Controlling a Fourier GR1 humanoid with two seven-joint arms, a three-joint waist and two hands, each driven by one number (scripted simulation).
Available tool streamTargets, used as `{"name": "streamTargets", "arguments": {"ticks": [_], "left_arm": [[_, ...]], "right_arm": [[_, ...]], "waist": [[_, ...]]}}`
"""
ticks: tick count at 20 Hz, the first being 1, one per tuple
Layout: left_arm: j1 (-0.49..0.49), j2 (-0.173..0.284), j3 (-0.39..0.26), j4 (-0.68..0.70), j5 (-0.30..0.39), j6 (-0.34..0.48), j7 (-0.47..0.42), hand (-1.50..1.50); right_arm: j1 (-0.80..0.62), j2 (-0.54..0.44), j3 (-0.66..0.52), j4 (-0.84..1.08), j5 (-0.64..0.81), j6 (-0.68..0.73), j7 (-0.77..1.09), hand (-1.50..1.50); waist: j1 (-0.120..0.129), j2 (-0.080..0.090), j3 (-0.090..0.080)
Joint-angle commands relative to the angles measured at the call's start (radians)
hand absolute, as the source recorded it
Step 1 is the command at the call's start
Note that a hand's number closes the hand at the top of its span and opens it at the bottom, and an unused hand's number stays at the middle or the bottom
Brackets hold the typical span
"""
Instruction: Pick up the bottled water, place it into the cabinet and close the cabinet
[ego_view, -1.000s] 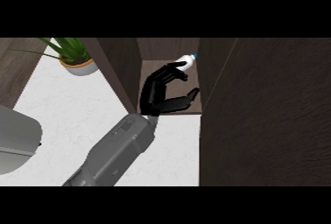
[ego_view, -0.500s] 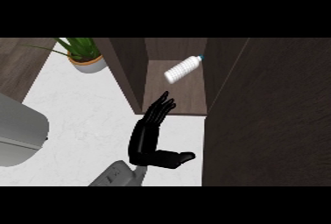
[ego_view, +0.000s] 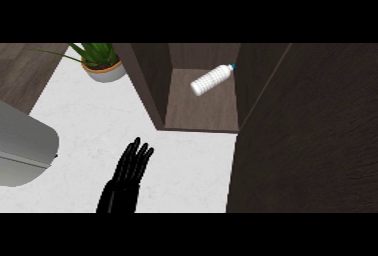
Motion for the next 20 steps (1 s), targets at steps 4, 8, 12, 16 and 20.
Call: {"name": "streamTargets", "arguments": {"ticks": [4, 8, 12, 16, 20], "left_arm": [[0.19, 0.186, 0.028, -0.128, 0.006, -0.11, -0.098, -1.5], [0.28, 0.275, 0.07, -0.2, 0.029, -0.156, -0.138, -1.5], [0.362, 0.375, 0.135, -0.227, 0.055, -0.231, -0.195, -1.5], [0.442, 0.468, 0.177, -0.236, 0.068, -0.323, -0.253, -1.5], [0.437, 0.496, 0.194, -0.24, 0.09, -0.38, -0.244, -1.5]], "right_arm": [[-0.1, -0.138, 0.038, -0.18, 0.202, 0.073, 0.089, 1.5], [-0.154, -0.143, 0.108, -0.21, 0.212, 0.055, 0.154, 1.5], [-0.197, -0.114, 0.223, -0.221, 0.184, 0.016, 0.262, 1.5], [-0.284, -0.069, 0.3, -0.161, 0.154, -0.021, 0.374, 1.5], [-0.432, -0.069, 0.318, -0.108, 0.114, -0.001, 0.442, 1.5]], "waist": [[0.011, -0.003, -0.003], [0.016, -0.003, -0.005], [0.013, 0.008, -0.004], [0.047, 0.018, -0.006], [0.072, 0.033, -0.007]]}}
